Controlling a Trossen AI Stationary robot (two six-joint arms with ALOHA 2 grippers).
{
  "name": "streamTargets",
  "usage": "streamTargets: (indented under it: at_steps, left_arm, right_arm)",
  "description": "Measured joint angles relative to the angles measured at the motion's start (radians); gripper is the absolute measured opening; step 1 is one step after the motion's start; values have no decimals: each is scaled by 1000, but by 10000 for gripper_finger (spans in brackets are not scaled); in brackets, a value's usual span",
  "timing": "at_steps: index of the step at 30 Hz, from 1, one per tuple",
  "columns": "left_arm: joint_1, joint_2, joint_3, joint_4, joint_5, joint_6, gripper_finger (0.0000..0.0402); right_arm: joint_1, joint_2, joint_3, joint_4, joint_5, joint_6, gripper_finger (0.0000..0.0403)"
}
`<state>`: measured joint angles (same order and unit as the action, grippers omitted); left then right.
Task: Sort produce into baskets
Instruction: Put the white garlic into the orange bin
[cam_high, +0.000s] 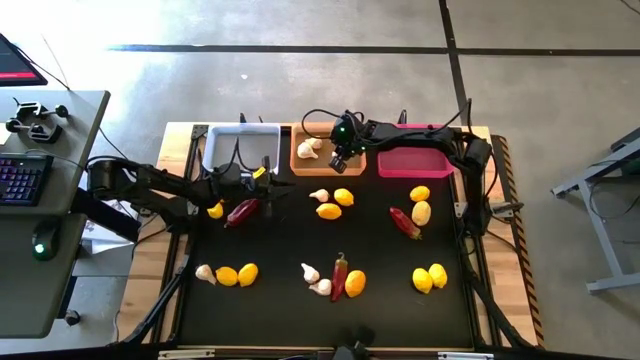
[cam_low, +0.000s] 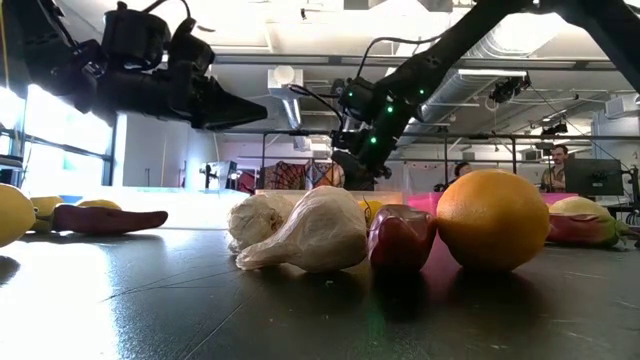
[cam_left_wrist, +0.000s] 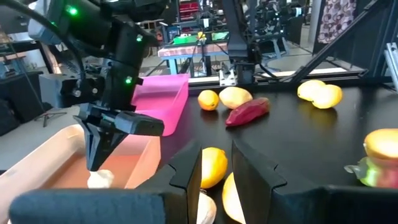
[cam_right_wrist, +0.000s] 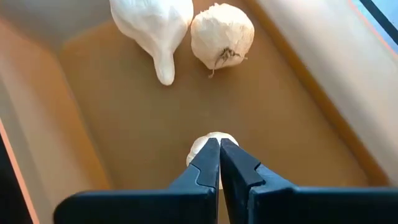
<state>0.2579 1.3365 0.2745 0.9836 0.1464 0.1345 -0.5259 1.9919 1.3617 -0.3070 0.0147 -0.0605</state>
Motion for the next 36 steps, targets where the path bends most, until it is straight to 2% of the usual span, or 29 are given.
streamTargets:
  at_steps: [6, 9, 14, 18, 21, 26, 27, 36]
  left_arm:
    - [-14, 0, 0, 0, 0, -1, 73]
    - [-17, 0, 0, 0, 0, -1, 73]
    - [-17, 0, 0, -9, 0, -1, 73]
    - [-17, 0, 0, -15, 0, 7, 73]
    - [-17, 0, 0, -15, 0, 7, 73]
    - [-17, 0, 0, -27, 0, 7, 73]
    - [-17, 0, 0, -29, 0, 7, 73]
    - [-17, 0, 0, -60, 0, 7, 73]
  right_arm:
    - [0, 0, 0, 2, 0, -5, 9]
    - [6, -2, 0, 5, 16, -11, 39]
    - [31, -26, 0, -18, 135, -19, 109]
    - [64, -92, -1, -49, 148, 13, 130]
    - [106, -152, -1, -59, 207, -7, 111]
    - [170, -200, -1, -58, 237, -22, 19]
    - [184, -200, -7, -43, 238, -22, 10]
    - [309, -229, -263, 269, 287, 60, 4]
